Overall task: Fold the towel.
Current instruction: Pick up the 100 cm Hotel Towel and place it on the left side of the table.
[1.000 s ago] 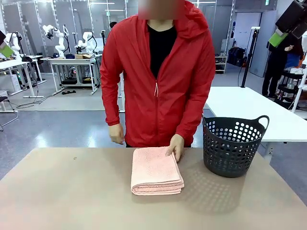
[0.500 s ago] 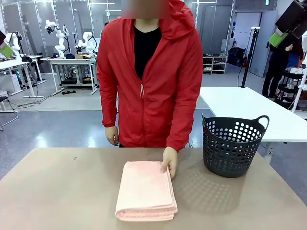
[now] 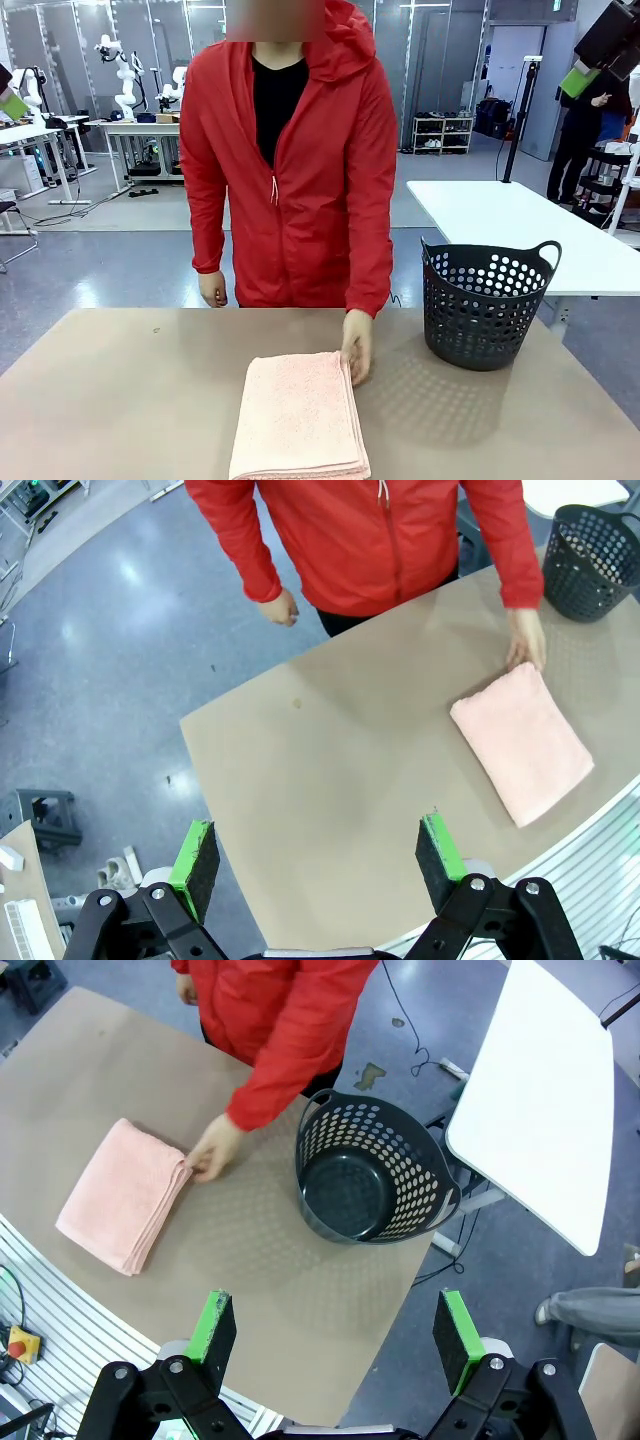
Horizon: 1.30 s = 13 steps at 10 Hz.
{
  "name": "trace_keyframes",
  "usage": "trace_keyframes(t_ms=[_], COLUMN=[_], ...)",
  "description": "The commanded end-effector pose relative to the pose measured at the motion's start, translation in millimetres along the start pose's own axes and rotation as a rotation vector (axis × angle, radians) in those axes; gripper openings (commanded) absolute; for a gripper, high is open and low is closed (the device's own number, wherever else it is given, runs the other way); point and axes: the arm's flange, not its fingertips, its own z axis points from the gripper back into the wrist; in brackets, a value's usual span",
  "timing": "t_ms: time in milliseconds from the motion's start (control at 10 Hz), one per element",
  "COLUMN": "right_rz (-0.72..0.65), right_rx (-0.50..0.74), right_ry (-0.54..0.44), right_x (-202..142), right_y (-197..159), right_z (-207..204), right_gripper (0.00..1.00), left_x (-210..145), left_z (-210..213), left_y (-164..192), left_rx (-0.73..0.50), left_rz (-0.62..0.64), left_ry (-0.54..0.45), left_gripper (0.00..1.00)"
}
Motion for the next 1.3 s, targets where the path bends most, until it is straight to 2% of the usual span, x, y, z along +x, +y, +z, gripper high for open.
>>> trace_keyframes(t_ms=[0, 400, 600, 900, 1200], right_rz=[0.011, 0.011, 0.011, 0.011, 0.011], right_rx=[0.003, 0.003, 0.003, 0.003, 0.003], right_ry=[0.004, 0.004, 0.004, 0.004, 0.004], right_x=[-2, -2, -2, -2, -2], right_y=[-1, -1, -1, -1, -1], right_z=[1, 1, 1, 1, 1], right_gripper=[1.00, 1.00, 1.00, 1.00, 1.00], left_x=[2, 0, -2, -39, -91], left_z=[3, 0, -16, -71, -141], left_y=[0, 0, 4, 3, -10], left_rx=[-0.005, 0.000, -0.068, -0.171, -0.312], left_rz=[0.000, 0.000, 0.061, 0.129, 0.196], left_ry=[0.011, 0.000, 0.029, 0.077, 0.097], left_gripper=[1.00, 1.00, 1.00, 1.00, 1.00])
